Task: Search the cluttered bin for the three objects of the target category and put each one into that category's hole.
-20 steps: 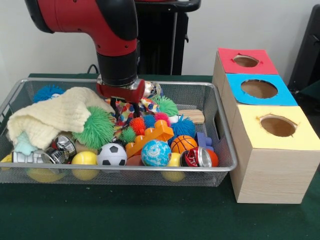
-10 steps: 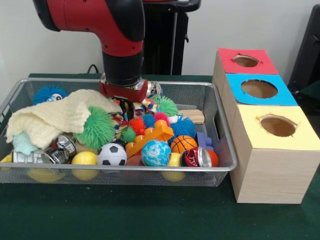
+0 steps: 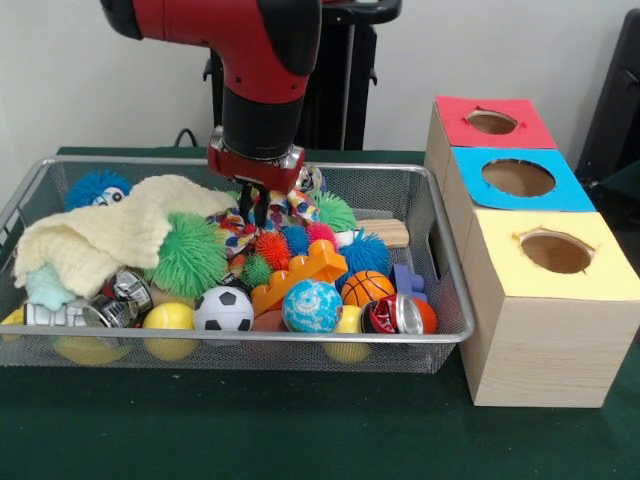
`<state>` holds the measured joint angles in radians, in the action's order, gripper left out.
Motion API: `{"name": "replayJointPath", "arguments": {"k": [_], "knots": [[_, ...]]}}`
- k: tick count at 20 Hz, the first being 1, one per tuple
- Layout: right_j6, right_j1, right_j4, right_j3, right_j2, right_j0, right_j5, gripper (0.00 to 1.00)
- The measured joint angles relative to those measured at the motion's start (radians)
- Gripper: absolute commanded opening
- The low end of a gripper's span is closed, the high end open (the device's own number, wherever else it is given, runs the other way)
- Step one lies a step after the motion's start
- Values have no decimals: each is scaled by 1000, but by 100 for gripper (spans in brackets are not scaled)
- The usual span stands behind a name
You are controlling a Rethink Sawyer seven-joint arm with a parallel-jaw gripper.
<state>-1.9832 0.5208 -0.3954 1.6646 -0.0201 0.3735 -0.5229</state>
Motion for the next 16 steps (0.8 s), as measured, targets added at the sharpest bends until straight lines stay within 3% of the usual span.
{"name": "replayJointPath", "arguments": {"k": [9, 16], "knots": [[0, 2, -22, -97, 62, 4, -183, 0], [0, -5, -45, -108, 84, 53, -202, 0]]}}
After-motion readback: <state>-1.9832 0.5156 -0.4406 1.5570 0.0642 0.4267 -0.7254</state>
